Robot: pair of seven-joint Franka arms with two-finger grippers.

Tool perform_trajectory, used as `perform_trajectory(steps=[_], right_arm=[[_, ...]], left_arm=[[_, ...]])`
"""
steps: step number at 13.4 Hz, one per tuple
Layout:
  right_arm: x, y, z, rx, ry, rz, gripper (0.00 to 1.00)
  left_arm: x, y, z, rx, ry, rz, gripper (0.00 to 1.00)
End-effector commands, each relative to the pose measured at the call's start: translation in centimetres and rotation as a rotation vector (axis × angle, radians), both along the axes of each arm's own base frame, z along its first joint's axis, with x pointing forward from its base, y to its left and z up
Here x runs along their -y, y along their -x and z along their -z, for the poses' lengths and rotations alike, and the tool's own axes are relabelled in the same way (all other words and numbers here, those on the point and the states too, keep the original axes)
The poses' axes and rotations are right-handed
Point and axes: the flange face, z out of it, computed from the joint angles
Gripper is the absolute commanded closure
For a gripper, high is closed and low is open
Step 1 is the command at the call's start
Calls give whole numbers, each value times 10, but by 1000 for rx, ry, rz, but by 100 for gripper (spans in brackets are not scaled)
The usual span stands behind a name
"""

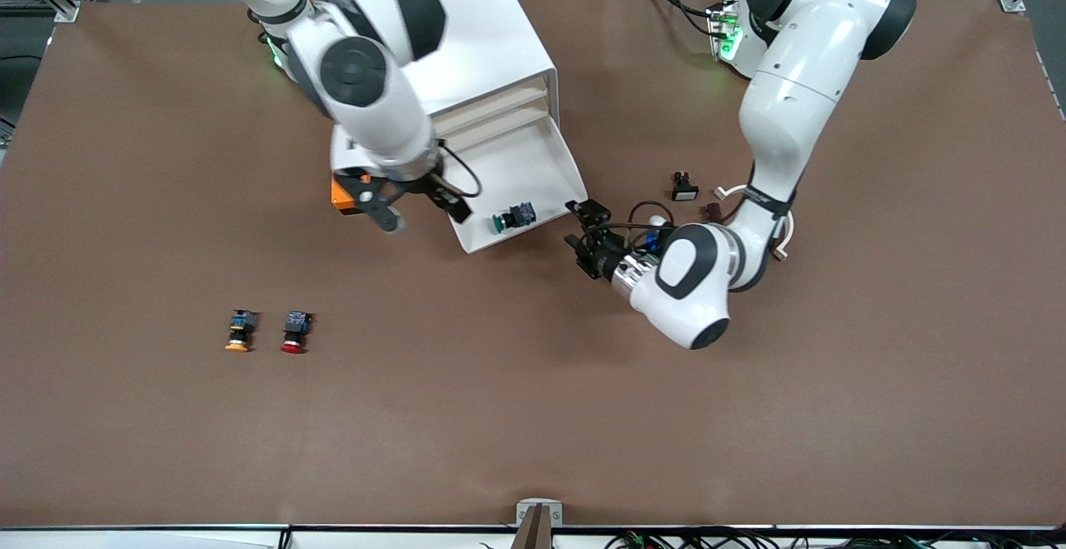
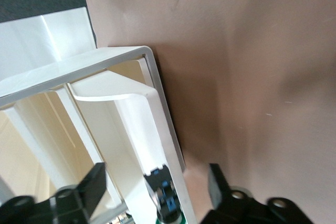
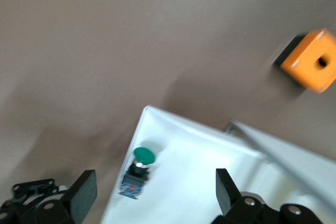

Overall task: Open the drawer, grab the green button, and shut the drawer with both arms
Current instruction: 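Reach the right gripper into the open drawer while the left gripper holds, then grasp the green push button in the drawer with the right gripper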

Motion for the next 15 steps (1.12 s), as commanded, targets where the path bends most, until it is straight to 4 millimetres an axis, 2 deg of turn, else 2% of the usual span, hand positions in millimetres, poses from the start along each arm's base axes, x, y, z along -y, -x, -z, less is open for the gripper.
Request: perform_trajectory(steps=[1,3,4,7,9,12,13,15], right_arm=[[-38,17,40,10,-17,120,0],[-63,32,64,11,-17,156,0],[-71,39,73,10,-15,163,0],[-80,54,98,22,-30,185,0],[-81,59,116,25,-35,184,0],[-90,68,138,22,-26,179,1],[-92,69,143,27,-24,183,4],[-91,69,145,38,-12,169,19]], left_arm=[[-44,-26,-20,55,22,-34,1],[-64,-41,-31,94,6,-44,1],[-68,-43,-35,120,-19,-24,1],[-89,-55,-57,244,-143,53,1],[-114,-63,-74,351,-208,138,1],[-126,-66,-93,431,-291,224,1],[-128,-67,-103,458,-271,241,1],[-133,-69,-136,583,-229,383,1]])
